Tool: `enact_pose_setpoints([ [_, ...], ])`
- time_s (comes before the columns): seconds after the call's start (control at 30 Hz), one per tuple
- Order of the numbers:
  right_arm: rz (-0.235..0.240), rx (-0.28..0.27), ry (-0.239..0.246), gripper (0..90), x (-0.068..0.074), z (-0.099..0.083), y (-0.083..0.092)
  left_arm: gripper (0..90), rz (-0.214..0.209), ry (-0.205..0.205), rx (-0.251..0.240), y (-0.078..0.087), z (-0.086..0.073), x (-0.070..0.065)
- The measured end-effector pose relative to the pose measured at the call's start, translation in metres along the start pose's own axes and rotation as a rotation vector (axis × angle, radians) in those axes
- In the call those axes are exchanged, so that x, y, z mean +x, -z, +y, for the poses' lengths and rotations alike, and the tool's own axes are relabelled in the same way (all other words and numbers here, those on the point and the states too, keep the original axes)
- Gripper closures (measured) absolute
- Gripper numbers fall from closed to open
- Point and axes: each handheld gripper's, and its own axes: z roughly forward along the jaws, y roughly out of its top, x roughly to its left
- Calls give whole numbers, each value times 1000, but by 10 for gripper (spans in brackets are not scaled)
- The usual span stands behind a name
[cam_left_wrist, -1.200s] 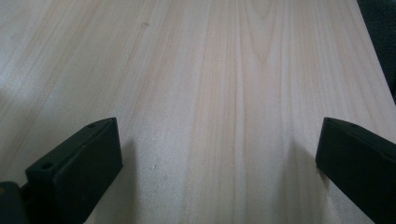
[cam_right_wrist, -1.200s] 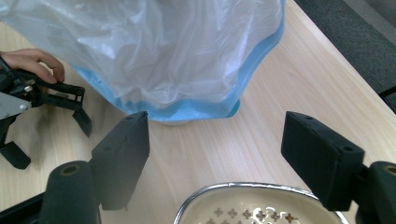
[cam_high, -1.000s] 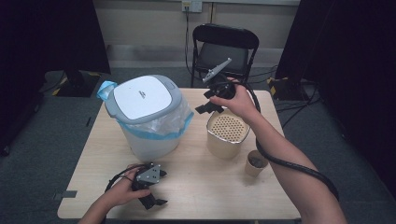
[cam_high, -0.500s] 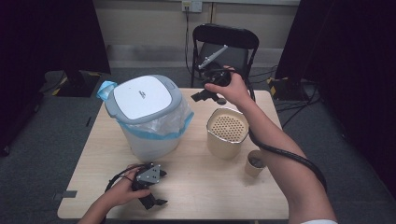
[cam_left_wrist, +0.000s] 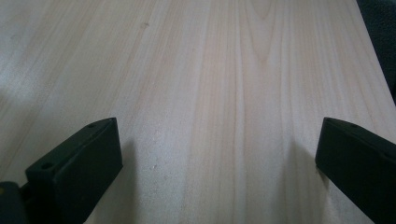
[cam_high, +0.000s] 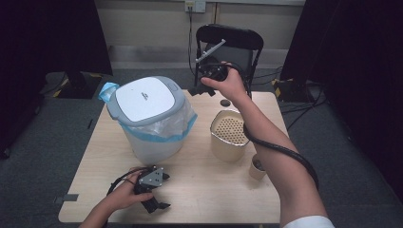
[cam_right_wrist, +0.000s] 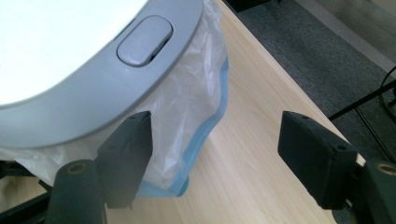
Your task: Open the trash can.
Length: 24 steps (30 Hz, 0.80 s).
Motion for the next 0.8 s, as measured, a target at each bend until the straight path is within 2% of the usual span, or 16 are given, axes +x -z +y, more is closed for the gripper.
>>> enact_pose_setpoints([
  [0.23, -2, -2, -23, 261, 0, 13, -8, 0, 0, 4, -2, 0, 0, 0],
  [0.47, -5, -26, -19, 264, 0, 24, -10, 0, 0, 4, -2, 0, 0, 0],
  [0.8, 1, -22, -14, 266, 5, 34, -15, 0, 3, 1, -1, 0, 0, 0],
])
